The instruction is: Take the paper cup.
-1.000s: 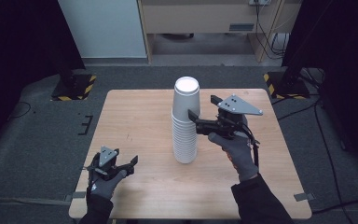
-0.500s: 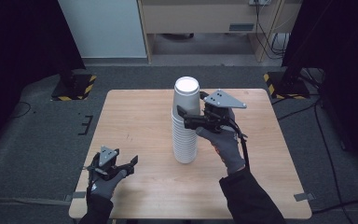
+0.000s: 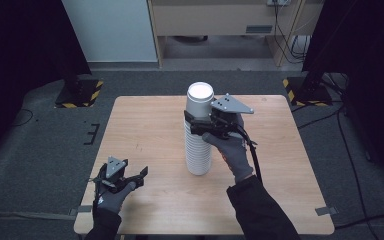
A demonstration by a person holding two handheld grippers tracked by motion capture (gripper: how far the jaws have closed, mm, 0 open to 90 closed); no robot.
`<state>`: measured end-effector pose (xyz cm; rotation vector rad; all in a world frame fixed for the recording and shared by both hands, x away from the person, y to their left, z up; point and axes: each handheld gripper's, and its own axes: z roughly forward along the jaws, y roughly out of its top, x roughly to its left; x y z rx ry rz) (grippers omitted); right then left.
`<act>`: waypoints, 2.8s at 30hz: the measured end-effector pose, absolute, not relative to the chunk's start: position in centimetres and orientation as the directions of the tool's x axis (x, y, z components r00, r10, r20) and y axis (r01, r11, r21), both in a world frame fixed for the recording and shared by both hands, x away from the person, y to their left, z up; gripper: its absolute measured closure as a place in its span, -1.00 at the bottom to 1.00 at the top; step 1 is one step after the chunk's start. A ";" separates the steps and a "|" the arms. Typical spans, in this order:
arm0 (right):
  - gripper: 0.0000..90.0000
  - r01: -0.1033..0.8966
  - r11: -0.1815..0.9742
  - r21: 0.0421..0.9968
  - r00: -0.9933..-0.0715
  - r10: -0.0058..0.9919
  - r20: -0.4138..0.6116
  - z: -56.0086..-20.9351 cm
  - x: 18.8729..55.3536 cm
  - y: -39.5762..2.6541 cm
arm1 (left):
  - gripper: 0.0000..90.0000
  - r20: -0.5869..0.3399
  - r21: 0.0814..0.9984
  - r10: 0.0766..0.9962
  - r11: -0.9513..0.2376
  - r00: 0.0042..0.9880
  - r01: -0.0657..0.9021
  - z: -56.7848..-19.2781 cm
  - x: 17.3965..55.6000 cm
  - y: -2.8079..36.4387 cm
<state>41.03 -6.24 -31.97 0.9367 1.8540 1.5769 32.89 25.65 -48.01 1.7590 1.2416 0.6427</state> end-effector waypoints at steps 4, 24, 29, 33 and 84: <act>-0.74 0.165 0.088 0.982 -0.618 0.785 0.033 -32.2 41.2 -6.0 | -0.63 -0.065 0.868 0.928 -0.130 0.368 0.479 -48.0 32.9 25.7; -0.67 0.158 0.062 0.985 -0.618 0.785 0.049 -31.4 41.1 -6.1 | -0.63 -0.069 0.868 0.927 -0.126 0.368 0.481 -48.0 32.9 25.7; -0.67 0.149 0.053 0.987 -0.616 0.786 0.051 -30.7 41.0 -6.1 | -0.63 -0.071 0.869 0.926 -0.125 0.370 0.479 -48.0 32.9 25.6; -0.67 0.137 0.044 0.990 -0.616 0.786 0.050 -29.9 41.1 -6.3 | -0.62 -0.072 0.868 0.926 -0.124 0.370 0.480 -48.0 32.9 25.6; -0.67 0.057 -0.109 0.992 -0.617 0.778 0.121 -24.4 38.5 -10.7 | -0.61 -0.076 0.872 0.923 -0.121 0.377 0.474 -48.0 32.9 25.5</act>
